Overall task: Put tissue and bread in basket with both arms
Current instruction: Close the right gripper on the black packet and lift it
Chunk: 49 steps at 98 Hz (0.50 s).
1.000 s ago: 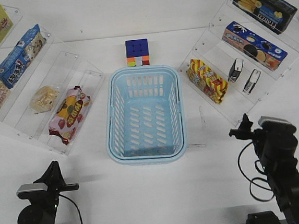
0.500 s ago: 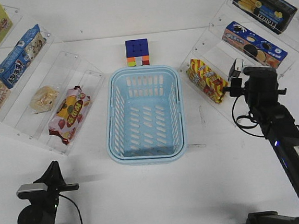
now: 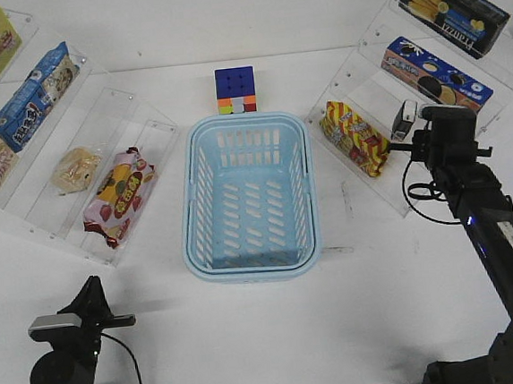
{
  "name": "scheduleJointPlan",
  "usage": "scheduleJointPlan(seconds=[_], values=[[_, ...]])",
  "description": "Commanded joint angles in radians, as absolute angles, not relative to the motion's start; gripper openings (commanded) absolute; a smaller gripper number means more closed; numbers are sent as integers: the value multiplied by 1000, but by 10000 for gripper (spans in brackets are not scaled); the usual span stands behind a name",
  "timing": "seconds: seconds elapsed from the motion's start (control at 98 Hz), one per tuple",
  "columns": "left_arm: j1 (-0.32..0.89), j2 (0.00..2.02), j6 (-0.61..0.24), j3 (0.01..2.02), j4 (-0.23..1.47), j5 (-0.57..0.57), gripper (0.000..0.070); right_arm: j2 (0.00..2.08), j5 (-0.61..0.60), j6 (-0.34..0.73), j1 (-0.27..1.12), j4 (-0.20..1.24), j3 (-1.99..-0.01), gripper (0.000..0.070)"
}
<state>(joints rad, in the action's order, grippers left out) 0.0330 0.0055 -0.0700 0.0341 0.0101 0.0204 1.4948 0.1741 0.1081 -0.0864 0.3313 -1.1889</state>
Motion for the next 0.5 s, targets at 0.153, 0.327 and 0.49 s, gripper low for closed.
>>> scheduleJointPlan(seconds=[0.153,0.327,0.49], values=[[32,5,-65,14,-1,19,1,1305,21,162,-73,419,-1234,0],[32,5,-65,14,-1,19,1,1154,-246,249,17,410,-1234,0],[32,5,-65,14,-1,19,1,1137,-340,269,211,370,-1234,0]])
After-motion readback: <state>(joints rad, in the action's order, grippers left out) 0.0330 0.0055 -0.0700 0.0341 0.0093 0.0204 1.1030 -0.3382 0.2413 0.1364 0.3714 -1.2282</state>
